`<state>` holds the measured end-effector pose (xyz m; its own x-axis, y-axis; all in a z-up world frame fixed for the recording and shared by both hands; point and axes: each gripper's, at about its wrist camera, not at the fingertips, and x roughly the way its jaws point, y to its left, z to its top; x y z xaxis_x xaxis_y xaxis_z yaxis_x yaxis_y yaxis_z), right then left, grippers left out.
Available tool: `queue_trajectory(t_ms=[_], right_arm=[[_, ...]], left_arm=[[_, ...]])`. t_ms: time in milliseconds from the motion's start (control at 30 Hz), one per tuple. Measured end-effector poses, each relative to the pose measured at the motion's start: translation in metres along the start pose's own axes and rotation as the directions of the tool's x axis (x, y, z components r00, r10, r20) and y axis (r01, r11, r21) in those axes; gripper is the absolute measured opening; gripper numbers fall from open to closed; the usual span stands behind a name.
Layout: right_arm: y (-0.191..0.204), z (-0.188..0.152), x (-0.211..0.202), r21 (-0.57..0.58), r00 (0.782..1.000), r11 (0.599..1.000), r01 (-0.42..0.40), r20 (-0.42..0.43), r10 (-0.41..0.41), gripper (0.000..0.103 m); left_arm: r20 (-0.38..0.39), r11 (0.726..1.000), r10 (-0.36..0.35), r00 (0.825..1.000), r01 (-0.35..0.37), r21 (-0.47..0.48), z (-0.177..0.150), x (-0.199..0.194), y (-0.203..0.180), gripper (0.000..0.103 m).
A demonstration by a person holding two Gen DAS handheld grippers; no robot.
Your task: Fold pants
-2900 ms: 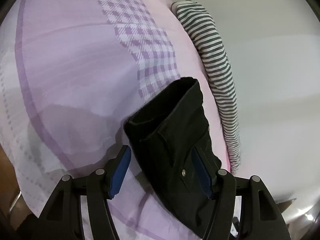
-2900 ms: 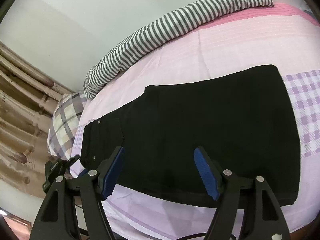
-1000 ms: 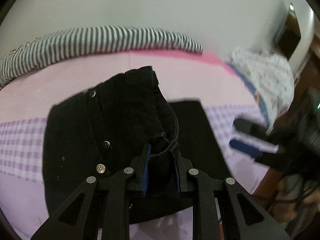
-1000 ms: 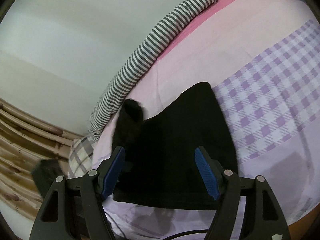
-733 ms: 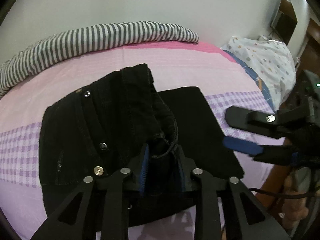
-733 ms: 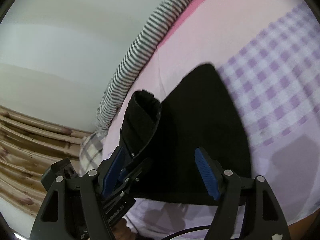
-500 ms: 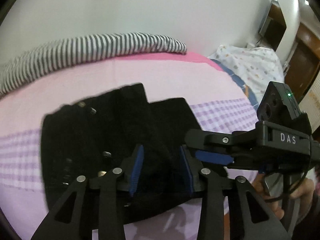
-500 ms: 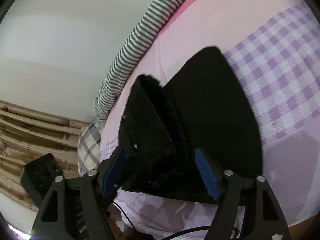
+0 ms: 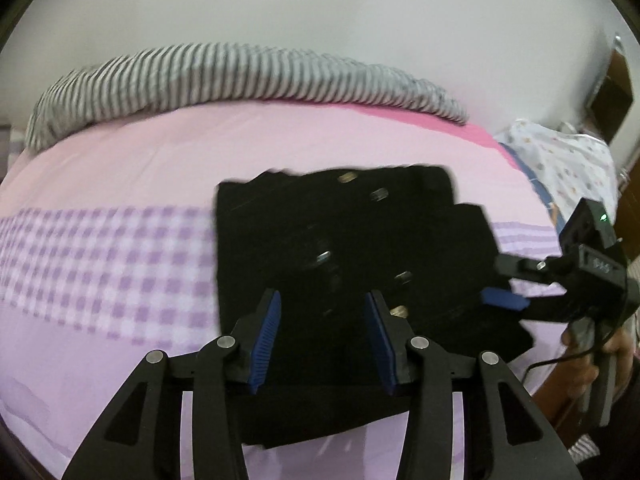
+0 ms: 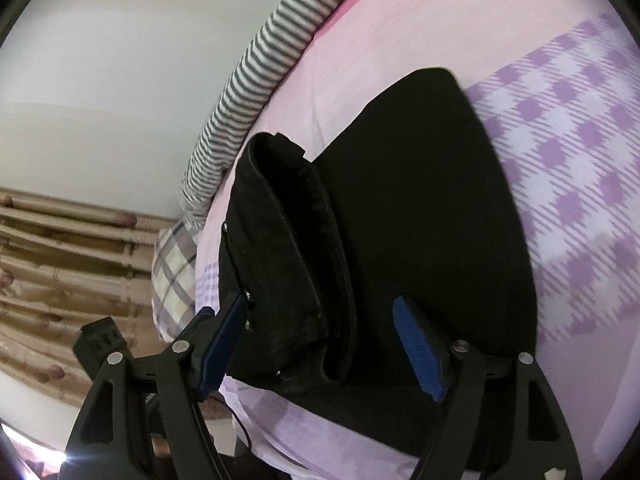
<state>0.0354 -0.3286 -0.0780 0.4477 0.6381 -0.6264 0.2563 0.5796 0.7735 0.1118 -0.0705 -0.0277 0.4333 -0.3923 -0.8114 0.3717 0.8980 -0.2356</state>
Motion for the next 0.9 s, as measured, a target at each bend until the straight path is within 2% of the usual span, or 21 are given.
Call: queue_trajectory(t_ms=[100,200,267,400,533,633,733,900], right_arm=[[0.009,0.005,0.012,-0.08,0.999,0.997,0.005,-0.045,-0.008,0.071],[0.016,0.009,0.025,-0.135,0.996,0.991,0.018,-0.085,-0.03,0.062],[0.019,0.011,0.031,-0.165,0.995,0.986,-0.003,-0.1,-0.014,0.061],[0.023,0.024,0.048,-0.161,0.99,0.985,-0.057,-0.134,0.035,0.051],[0.028,0.03,0.061,-0.171,0.986,0.983,-0.06,-0.161,0.032,0.045],[0.027,0.028,0.062,-0.155,0.987,0.987,-0.046,-0.161,0.02,0.038],[0.023,0.026,0.06,-0.127,0.989,0.991,-0.036,-0.145,0.017,0.036],[0.036,0.024,0.065,-0.156,0.993,0.987,0.034,-0.107,-0.051,0.032]], left_arm=[[-0.026,1.0,0.006,1.0,-0.007,-0.02,-0.009,0.008,0.011,0.046],[-0.033,1.0,0.004,0.999,-0.005,-0.009,-0.014,0.011,0.012,0.047],[-0.043,1.0,0.003,0.999,-0.003,0.007,-0.015,0.015,0.01,0.049],[-0.05,1.0,0.013,0.999,-0.012,0.028,-0.018,0.02,0.008,0.053],[-0.058,1.0,0.013,0.998,-0.012,0.017,-0.019,0.023,0.012,0.057],[-0.063,1.0,0.016,0.998,-0.015,0.013,-0.019,0.025,0.013,0.059],[-0.067,1.0,0.024,0.997,-0.023,0.017,-0.019,0.025,0.013,0.059],[-0.077,0.999,0.042,0.996,-0.04,0.018,-0.018,0.027,0.011,0.06]])
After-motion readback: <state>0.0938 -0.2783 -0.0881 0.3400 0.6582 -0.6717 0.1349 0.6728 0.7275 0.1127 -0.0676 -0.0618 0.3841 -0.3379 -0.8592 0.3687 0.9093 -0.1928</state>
